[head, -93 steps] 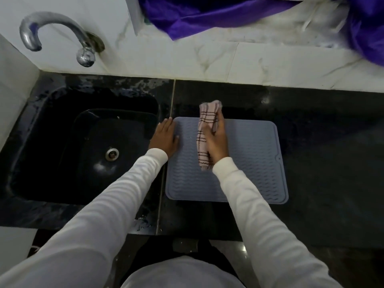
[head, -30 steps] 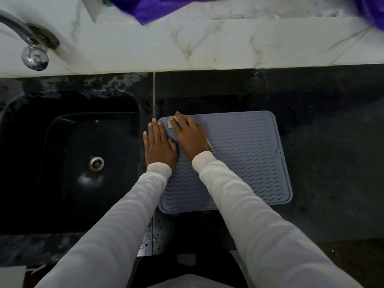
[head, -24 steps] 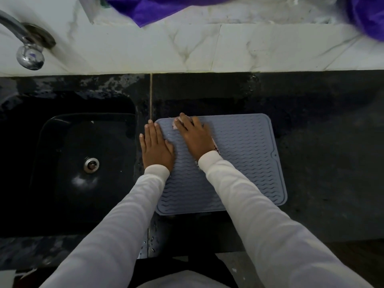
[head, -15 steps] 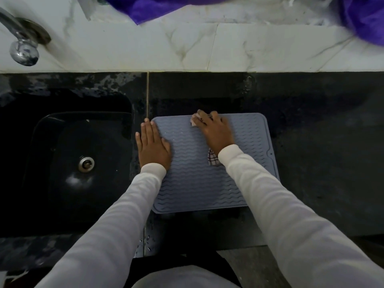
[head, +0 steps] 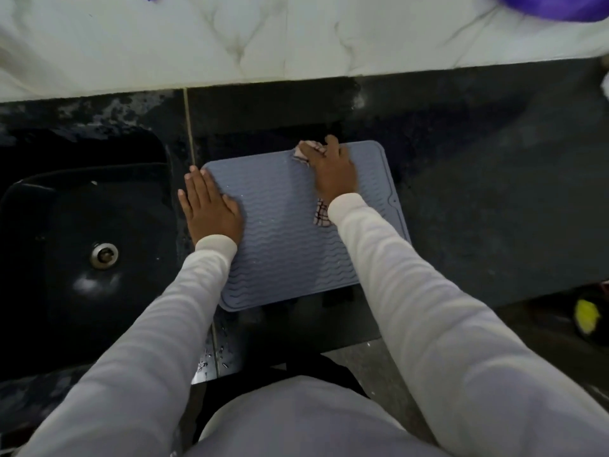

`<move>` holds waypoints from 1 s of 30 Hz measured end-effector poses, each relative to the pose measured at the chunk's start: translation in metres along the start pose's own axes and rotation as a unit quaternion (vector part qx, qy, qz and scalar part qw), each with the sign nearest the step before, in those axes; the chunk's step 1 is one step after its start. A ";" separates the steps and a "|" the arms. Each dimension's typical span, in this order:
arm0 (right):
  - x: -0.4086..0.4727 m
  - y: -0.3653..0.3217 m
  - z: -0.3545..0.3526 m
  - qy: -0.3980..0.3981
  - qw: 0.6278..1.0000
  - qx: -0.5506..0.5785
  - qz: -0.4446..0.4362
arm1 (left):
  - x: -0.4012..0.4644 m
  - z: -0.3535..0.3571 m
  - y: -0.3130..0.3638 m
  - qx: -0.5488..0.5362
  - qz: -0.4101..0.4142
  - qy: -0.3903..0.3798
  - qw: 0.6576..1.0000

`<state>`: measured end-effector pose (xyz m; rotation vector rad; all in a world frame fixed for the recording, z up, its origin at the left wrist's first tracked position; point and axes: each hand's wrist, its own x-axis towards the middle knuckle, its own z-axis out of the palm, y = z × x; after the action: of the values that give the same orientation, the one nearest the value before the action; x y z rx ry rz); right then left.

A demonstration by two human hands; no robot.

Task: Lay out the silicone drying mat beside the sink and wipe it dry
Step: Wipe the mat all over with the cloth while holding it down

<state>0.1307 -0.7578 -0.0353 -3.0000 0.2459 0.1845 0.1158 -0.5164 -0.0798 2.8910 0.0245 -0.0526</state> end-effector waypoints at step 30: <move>0.000 -0.010 -0.012 -0.027 0.968 -0.069 -0.241 | 0.003 0.000 -0.002 -0.017 -0.009 -0.001 1.000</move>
<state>0.1335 -0.7492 -0.0227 -3.0711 -0.5188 0.2378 0.1184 -0.5149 -0.0808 2.8560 0.0513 -0.0580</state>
